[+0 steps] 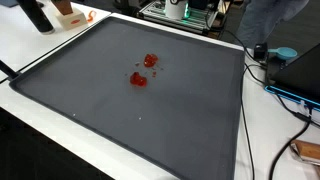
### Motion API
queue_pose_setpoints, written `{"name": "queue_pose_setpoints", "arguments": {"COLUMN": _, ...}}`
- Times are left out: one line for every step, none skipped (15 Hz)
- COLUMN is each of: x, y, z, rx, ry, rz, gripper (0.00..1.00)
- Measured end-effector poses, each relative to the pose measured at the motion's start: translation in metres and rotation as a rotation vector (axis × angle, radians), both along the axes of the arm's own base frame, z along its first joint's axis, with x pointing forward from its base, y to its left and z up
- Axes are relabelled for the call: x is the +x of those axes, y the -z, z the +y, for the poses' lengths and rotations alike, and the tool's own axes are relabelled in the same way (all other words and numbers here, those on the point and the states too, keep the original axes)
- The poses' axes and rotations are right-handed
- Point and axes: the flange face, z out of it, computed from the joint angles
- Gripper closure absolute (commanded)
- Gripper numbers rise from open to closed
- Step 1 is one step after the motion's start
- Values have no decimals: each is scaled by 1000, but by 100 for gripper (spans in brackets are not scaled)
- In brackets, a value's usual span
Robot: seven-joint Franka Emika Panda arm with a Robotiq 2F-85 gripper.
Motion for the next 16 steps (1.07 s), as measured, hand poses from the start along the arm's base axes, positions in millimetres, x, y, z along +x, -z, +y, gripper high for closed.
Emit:
{"name": "queue_pose_setpoints", "arguments": {"x": 0, "y": 0, "z": 0, "rx": 0, "ry": 0, "rz": 0, "gripper": 0}}
{"name": "queue_pose_setpoints", "arguments": {"x": 0, "y": 0, "z": 0, "rx": 0, "ry": 0, "rz": 0, "gripper": 0}}
{"name": "queue_pose_setpoints", "arguments": {"x": 0, "y": 0, "z": 0, "rx": 0, "ry": 0, "rz": 0, "gripper": 25}}
{"name": "queue_pose_setpoints", "arguments": {"x": 0, "y": 0, "z": 0, "rx": 0, "ry": -1, "rz": 0, "gripper": 27}}
{"name": "queue_pose_setpoints", "arguments": {"x": 0, "y": 0, "z": 0, "rx": 0, "ry": -2, "rz": 0, "gripper": 34}}
{"name": "queue_pose_setpoints", "arguments": {"x": 0, "y": 0, "z": 0, "rx": 0, "ry": -2, "rz": 0, "gripper": 42}}
{"name": "queue_pose_setpoints", "arguments": {"x": 0, "y": 0, "z": 0, "rx": 0, "ry": -3, "rz": 0, "gripper": 51}}
{"name": "queue_pose_setpoints", "arguments": {"x": 0, "y": 0, "z": 0, "rx": 0, "ry": -4, "rz": 0, "gripper": 58}}
{"name": "queue_pose_setpoints", "arguments": {"x": 0, "y": 0, "z": 0, "rx": 0, "ry": -5, "rz": 0, "gripper": 66}}
{"name": "queue_pose_setpoints", "arguments": {"x": 0, "y": 0, "z": 0, "rx": 0, "ry": -6, "rz": 0, "gripper": 73}}
{"name": "queue_pose_setpoints", "arguments": {"x": 0, "y": 0, "z": 0, "rx": 0, "ry": -7, "rz": 0, "gripper": 82}}
{"name": "queue_pose_setpoints", "arguments": {"x": 0, "y": 0, "z": 0, "rx": 0, "ry": -7, "rz": 0, "gripper": 89}}
{"name": "queue_pose_setpoints", "arguments": {"x": 0, "y": 0, "z": 0, "rx": 0, "ry": -8, "rz": 0, "gripper": 96}}
{"name": "queue_pose_setpoints", "arguments": {"x": 0, "y": 0, "z": 0, "rx": 0, "ry": -9, "rz": 0, "gripper": 100}}
{"name": "queue_pose_setpoints", "arguments": {"x": 0, "y": 0, "z": 0, "rx": 0, "ry": -9, "rz": 0, "gripper": 100}}
{"name": "queue_pose_setpoints", "arguments": {"x": 0, "y": 0, "z": 0, "rx": 0, "ry": -10, "rz": 0, "gripper": 98}}
